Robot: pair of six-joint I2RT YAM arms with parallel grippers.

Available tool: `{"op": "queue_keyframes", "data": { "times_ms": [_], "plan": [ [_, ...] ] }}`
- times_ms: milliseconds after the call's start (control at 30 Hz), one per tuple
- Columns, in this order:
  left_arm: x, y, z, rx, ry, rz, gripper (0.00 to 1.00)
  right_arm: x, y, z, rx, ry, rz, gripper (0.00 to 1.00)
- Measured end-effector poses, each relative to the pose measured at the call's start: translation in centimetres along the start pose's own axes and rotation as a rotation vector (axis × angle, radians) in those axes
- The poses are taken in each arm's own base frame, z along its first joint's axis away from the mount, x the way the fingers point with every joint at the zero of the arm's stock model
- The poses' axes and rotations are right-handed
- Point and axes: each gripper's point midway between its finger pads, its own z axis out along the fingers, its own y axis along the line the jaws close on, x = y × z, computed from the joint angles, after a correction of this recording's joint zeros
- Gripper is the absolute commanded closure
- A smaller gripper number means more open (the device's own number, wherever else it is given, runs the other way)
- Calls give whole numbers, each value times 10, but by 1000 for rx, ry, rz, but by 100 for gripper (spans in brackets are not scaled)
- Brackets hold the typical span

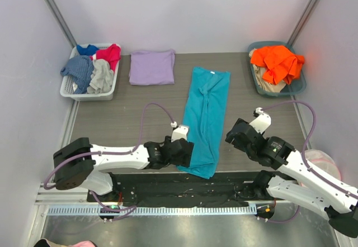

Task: Fold and stack the t-shirts
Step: Fold the tshirt

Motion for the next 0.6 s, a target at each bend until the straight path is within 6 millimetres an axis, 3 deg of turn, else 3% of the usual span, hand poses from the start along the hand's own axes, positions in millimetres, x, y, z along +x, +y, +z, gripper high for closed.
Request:
{"op": "queue_keyframes", "data": {
  "times_ms": [300, 600],
  "plan": [
    [10, 4, 12, -34, 29, 16, 32, 9, -5, 5, 10, 20, -9, 33],
    [-16, -24, 10, 21, -10, 3, 35, 15, -7, 9, 16, 33, -16, 33]
  ]
}}
